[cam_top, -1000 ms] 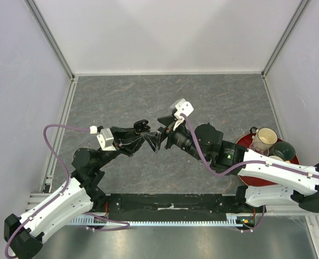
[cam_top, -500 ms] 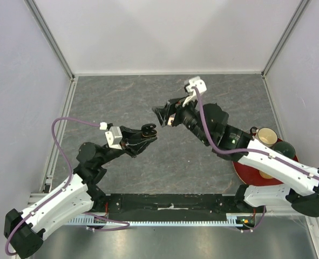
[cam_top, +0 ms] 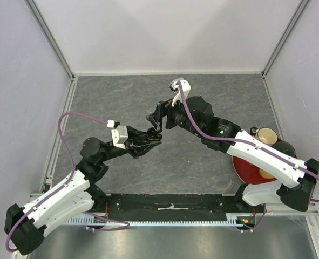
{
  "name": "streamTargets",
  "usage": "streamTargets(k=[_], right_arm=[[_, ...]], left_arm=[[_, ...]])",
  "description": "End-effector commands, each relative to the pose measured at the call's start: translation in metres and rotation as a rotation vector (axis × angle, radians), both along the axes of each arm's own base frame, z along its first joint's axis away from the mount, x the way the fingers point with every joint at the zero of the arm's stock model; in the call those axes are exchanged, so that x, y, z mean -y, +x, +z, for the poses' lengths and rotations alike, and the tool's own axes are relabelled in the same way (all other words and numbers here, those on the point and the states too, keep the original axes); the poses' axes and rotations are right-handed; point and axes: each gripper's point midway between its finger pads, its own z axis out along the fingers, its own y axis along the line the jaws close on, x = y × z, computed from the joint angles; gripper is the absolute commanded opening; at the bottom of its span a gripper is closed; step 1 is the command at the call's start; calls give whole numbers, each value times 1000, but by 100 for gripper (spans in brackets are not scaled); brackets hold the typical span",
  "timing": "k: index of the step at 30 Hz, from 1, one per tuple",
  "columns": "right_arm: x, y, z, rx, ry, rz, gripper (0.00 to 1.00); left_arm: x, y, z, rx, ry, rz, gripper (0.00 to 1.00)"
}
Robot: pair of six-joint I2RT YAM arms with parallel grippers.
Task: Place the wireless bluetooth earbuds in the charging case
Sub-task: Close the charging case.
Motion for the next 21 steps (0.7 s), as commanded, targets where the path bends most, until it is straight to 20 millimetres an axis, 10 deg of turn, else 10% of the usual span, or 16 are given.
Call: streamTargets(k=[1,21], right_arm=[[-1,-10,6,-12,36,36,82],[3,-31,-23,-106,46,89,82]], left_arm=[[1,-6,22,53,-31,-26,2],[-6,10,26,8,-80,70,2]])
